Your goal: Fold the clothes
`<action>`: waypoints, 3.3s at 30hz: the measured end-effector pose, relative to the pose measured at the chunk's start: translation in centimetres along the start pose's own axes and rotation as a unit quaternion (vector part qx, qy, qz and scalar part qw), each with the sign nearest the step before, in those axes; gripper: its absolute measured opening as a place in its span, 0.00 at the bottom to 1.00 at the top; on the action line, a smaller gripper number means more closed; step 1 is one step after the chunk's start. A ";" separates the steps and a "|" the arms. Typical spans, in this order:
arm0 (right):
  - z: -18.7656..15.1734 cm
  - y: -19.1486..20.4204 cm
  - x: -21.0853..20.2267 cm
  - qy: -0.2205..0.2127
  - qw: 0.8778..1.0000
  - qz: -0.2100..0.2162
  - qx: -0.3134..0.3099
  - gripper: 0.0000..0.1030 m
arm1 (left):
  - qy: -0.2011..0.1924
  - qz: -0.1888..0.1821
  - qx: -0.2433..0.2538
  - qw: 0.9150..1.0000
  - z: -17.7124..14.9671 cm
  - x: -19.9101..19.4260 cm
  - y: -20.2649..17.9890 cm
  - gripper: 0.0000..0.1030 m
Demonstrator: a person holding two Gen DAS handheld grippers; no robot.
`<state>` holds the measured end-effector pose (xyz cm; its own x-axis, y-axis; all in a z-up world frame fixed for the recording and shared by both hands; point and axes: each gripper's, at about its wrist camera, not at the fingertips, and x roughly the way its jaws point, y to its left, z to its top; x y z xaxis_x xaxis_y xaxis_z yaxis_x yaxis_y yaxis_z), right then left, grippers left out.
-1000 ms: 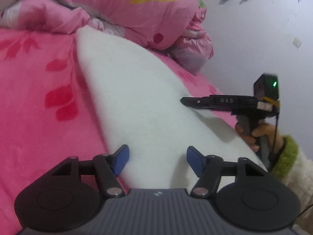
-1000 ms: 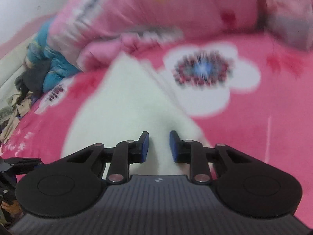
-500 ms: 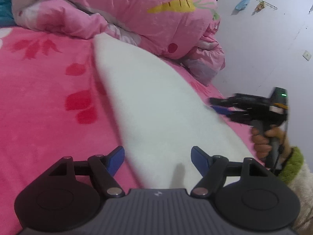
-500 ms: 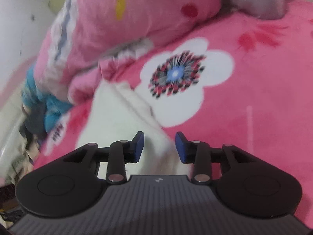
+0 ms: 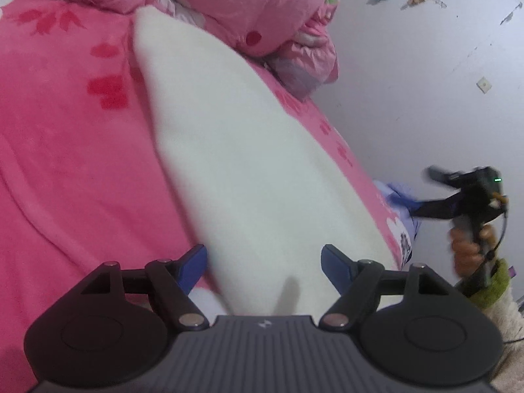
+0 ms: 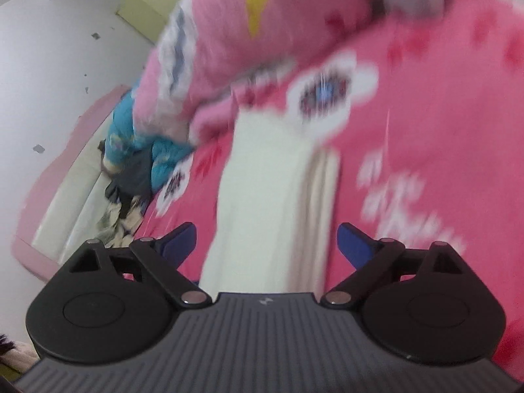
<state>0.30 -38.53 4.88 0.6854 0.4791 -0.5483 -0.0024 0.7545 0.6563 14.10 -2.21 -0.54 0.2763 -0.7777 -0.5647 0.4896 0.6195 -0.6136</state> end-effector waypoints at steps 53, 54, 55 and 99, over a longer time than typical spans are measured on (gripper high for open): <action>-16.5 1.7 1.6 0.030 0.998 0.045 0.046 0.32 | 0.073 -0.076 -0.018 0.994 -9.5 -1.4 -3.5 0.14; -16.4 1.8 1.4 0.025 0.997 0.049 0.048 0.30 | 0.067 -0.081 -0.015 0.994 -9.5 -1.7 -3.7 0.13; -16.4 1.8 1.2 0.020 0.997 0.053 0.050 0.29 | 0.061 -0.088 -0.016 0.994 -9.5 -1.9 -3.7 0.13; 8.7 8.6 10.1 -0.082 0.980 0.168 -0.075 0.26 | -0.178 -0.136 -0.022 0.974 12.2 -1.2 2.3 0.11</action>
<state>13.56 -31.09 9.53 0.7353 0.6425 -0.2156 -0.3459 0.6294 0.6958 24.98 -1.17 5.48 0.4153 -0.8962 -0.1557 0.5502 0.3838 -0.7416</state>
